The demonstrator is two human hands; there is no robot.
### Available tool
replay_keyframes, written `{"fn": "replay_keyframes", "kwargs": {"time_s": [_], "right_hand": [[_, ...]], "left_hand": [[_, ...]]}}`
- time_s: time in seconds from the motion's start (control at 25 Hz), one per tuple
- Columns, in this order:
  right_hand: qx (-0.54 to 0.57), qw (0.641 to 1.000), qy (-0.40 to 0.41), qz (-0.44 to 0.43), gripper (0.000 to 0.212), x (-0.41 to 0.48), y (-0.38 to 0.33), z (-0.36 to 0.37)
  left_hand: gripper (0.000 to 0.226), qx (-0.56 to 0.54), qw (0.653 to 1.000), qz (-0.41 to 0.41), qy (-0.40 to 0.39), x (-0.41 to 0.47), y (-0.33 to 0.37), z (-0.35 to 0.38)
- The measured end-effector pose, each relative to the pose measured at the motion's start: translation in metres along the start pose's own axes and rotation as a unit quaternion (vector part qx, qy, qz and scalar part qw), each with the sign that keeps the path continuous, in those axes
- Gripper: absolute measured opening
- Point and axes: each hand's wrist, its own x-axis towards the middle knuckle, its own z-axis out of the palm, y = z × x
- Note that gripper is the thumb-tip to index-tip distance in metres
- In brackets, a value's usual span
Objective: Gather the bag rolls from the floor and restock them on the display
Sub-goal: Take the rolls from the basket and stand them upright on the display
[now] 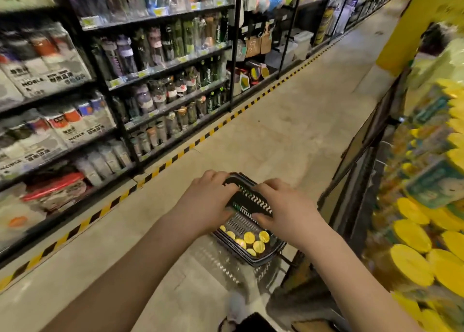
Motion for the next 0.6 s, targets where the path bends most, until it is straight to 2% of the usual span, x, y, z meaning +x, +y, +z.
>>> {"fn": "replay_keyframes", "kwargs": {"time_s": [0.4, 0.6], "right_hand": [[0.037, 0.997, -0.048, 0.041, 0.064, 0.182, 0.081, 0.056], [0.067, 0.99, -0.103, 0.072, 0.061, 0.227, 0.114, 0.12]], "left_hand": [[0.052, 0.008, 0.995, 0.005, -0.099, 0.179, -0.077, 0.066], [0.053, -0.011, 0.987, 0.009, -0.16, 0.238, -0.104, 0.132]]}}
